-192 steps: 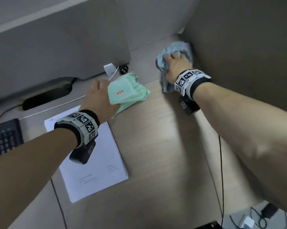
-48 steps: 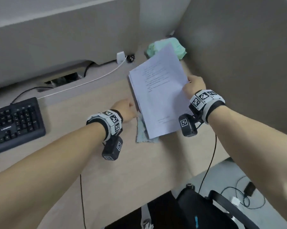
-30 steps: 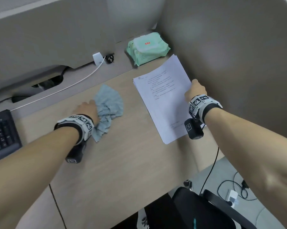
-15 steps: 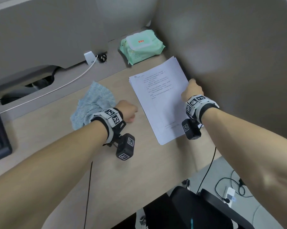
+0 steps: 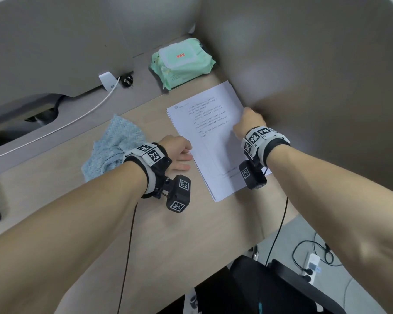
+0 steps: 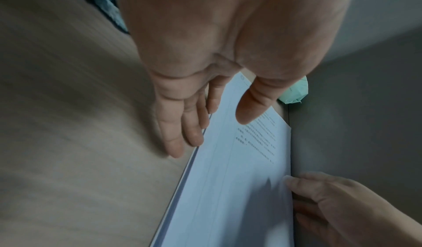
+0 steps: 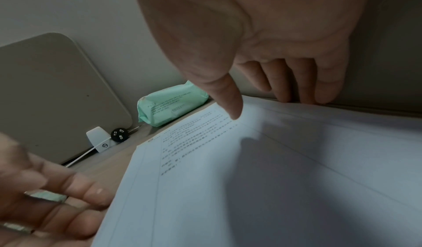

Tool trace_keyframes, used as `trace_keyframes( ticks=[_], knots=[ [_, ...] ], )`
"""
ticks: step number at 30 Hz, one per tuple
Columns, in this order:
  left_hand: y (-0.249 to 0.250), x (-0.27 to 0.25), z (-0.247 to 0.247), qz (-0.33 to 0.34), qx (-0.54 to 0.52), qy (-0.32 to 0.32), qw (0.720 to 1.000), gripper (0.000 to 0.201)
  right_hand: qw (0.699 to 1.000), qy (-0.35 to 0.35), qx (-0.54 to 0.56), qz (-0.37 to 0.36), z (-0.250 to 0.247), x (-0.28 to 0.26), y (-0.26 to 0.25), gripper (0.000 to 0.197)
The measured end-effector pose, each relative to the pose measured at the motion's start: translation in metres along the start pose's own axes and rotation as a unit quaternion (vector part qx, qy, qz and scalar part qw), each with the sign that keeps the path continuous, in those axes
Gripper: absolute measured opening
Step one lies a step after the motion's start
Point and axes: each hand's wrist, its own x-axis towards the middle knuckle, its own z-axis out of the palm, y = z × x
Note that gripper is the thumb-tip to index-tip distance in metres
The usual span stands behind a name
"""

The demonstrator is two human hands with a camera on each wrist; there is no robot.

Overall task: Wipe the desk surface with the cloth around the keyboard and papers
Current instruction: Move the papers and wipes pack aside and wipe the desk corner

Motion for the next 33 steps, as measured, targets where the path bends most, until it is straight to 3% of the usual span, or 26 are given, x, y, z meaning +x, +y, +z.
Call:
trace_keyframes(
  ticks=[4,13,17,19,21,24,29,33],
  knots=[
    [-0.001,-0.001,-0.002,-0.004,0.002,-0.003,1.000,0.033,1.000,0.004,-0.009,-0.008,0.001,0.001,-0.002,0.034],
    [-0.004,0.001,0.000,0.001,-0.011,0.000,1.000,0.031,1.000,-0.016,-0.019,-0.016,-0.002,0.002,-0.001,0.040],
    [-0.003,-0.005,-0.008,0.041,0.063,0.037,0.996,0.021,0.998,0.008,-0.025,-0.048,0.001,-0.008,-0.012,0.044],
    [-0.003,-0.006,-0.024,0.125,0.208,0.115,0.963,0.015,0.996,0.010,-0.022,-0.089,0.002,-0.016,-0.027,0.046],
    [-0.006,-0.012,-0.047,0.192,0.324,0.191,0.906,0.017,0.991,0.001,-0.004,-0.135,0.006,-0.025,-0.046,0.045],
    [-0.016,-0.029,-0.092,0.234,0.371,0.269,0.857,0.021,0.975,-0.025,0.025,-0.217,0.021,-0.048,-0.085,0.048],
    [-0.048,-0.049,-0.183,0.188,0.354,0.382,0.833,0.027,0.927,-0.075,0.002,-0.368,0.061,-0.098,-0.156,0.053],
    [-0.087,-0.055,-0.241,0.065,0.408,0.343,0.844,0.052,0.902,-0.113,-0.054,-0.412,0.099,-0.128,-0.197,0.069]
  ],
)
